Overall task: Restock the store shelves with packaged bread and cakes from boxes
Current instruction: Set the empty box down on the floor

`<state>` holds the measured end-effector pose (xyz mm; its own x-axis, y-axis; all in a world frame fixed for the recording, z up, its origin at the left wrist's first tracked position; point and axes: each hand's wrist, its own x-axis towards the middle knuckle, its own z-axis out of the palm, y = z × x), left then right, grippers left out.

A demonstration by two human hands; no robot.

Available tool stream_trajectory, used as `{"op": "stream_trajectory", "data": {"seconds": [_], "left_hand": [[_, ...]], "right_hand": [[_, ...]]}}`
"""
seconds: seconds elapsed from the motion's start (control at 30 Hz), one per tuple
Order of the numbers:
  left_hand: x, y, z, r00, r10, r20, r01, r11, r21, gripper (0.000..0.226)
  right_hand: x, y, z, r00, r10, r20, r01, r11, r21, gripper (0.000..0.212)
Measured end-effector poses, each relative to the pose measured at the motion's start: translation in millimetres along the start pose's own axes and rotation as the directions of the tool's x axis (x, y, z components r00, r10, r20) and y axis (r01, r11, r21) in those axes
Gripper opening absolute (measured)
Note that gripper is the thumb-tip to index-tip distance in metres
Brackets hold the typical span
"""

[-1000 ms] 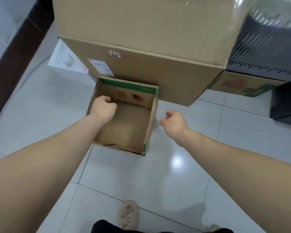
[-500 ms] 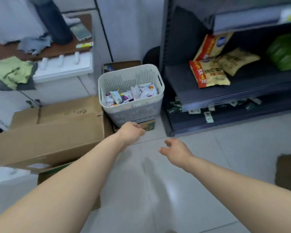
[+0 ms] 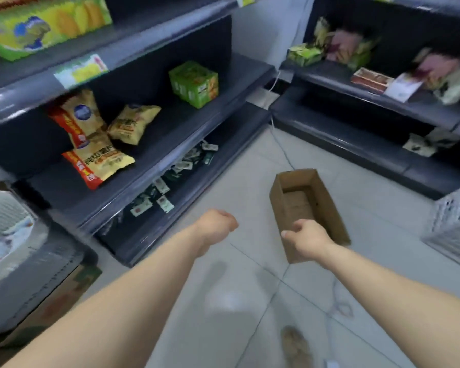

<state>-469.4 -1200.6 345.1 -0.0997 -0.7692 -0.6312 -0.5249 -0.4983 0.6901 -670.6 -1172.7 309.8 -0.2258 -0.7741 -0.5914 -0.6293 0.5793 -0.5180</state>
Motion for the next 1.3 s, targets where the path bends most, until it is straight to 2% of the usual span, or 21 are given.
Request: {"op": "stream_trajectory", "data": {"seconds": [0.07, 0.2, 0.43, 0.6, 0.73, 0.93, 1.07, 1.13, 1.3], "left_hand": [[34, 23, 41, 1.0, -0.001, 0.031, 0.001, 1.0, 0.014, 0.015], [121, 60, 125, 0.999, -0.035, 0.027, 0.034, 0.999, 0.003, 0.018], [263, 69, 266, 0.988, -0.152, 0.013, 0.151, 0.988, 0.045, 0.012], [332, 44, 317, 0.97, -0.237, -0.048, 0.241, 0.959, 0.147, 0.056], [376, 21, 336, 0.939, -0.318, -0.132, 0.335, 0.932, 0.141, 0.065], [420, -15, 348, 0.94, -0.325, -0.107, 0.339, 0.928, 0.154, 0.048], [427, -51, 350, 0.929, -0.33, -0.169, 0.362, 0.902, 0.233, 0.028], [423, -64, 342, 0.921, -0.326, -0.215, 0.372, 0.9, 0.228, 0.028], [383, -103, 295, 0.897, -0.36, -0.257, 0.409, 0.896, 0.171, 0.032]], "right_hand": [[31, 32, -29, 0.998, 0.047, -0.041, -0.045, 0.998, 0.05, 0.059], [123, 92, -77, 0.992, 0.1, -0.078, -0.093, 0.991, 0.093, 0.06], [261, 191, -114, 0.987, 0.162, -0.013, -0.162, 0.986, -0.027, 0.06], [335, 239, -110, 0.977, 0.214, 0.004, -0.213, 0.975, -0.055, 0.057], [376, 263, -93, 0.97, 0.243, 0.008, -0.242, 0.966, -0.095, 0.055], [427, 288, -65, 0.945, 0.317, -0.078, -0.322, 0.945, -0.06, 0.054], [437, 302, -54, 0.928, 0.348, -0.136, -0.368, 0.912, -0.179, 0.033], [435, 304, -44, 0.933, 0.334, -0.136, -0.357, 0.907, -0.223, 0.021], [405, 276, -2, 0.958, 0.264, -0.108, -0.284, 0.918, -0.278, 0.015]]}}
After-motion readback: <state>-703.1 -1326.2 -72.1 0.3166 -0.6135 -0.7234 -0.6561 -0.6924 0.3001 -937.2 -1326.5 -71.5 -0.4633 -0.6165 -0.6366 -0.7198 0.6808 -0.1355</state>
